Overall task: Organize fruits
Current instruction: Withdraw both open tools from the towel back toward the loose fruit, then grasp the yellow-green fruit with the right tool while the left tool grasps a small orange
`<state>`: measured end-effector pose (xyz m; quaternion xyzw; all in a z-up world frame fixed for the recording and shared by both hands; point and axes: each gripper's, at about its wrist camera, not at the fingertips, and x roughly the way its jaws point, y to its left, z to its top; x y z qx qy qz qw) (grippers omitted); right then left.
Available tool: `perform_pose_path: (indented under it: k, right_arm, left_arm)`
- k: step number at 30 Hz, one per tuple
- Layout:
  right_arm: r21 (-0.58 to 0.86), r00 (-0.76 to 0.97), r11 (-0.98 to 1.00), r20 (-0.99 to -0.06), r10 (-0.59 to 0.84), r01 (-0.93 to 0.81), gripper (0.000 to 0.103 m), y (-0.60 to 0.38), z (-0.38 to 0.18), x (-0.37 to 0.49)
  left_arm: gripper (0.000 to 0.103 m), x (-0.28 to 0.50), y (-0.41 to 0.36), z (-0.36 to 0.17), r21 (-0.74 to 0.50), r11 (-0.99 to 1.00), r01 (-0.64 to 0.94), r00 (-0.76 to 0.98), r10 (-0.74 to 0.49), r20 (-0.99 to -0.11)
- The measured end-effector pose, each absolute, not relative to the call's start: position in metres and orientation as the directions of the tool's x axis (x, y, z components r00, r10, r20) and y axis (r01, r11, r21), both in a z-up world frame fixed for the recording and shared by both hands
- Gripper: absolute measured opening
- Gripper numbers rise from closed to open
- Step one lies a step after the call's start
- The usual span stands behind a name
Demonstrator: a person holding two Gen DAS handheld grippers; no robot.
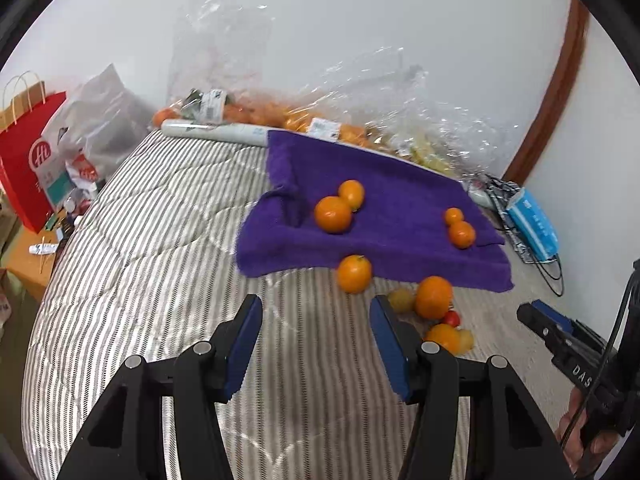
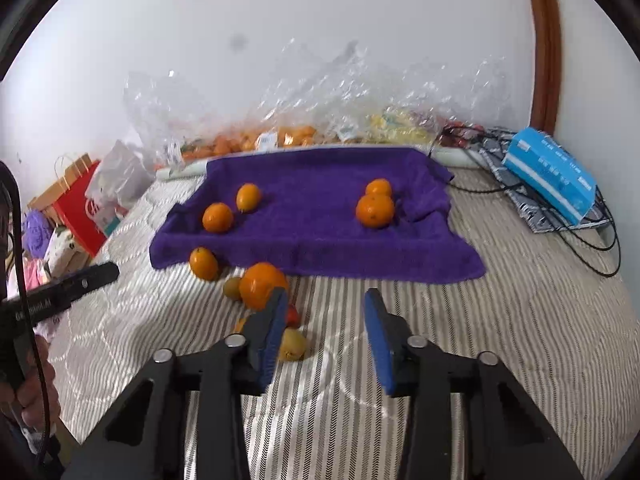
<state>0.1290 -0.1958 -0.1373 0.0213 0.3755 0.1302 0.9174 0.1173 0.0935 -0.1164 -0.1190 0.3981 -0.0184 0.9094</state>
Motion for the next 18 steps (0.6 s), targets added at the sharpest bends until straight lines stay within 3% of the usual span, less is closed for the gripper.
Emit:
perform_pose_path:
  k: [10, 14, 18]
  right_arm:
    - [0.157, 0.595, 0.94, -0.74, 0.316, -0.304, 0.033, -0.167, -0.178, 0.136]
    - [0.137, 0.579, 0.942, -0.759, 0.298, -0.305, 0.024, -0.162, -0.188, 0.14]
    - [0.159, 0.573, 0.94, -0.757, 0.312, -0.302, 0.024, -0.167, -0.191, 0.143]
  left_arm:
    - [0.054, 0.13, 0.11, -0.142, -0.267, 0.959, -0.092, 0.633, -0.151, -0.76]
    - [0.054, 0.134, 0.108, -0.147, -0.269, 0.959, -0.089, 0.624, -0.157, -0.765]
    - [0.054, 0.136, 0.106, -0.149, -0.274, 0.958, -0.086, 0.618, -0.164, -0.769]
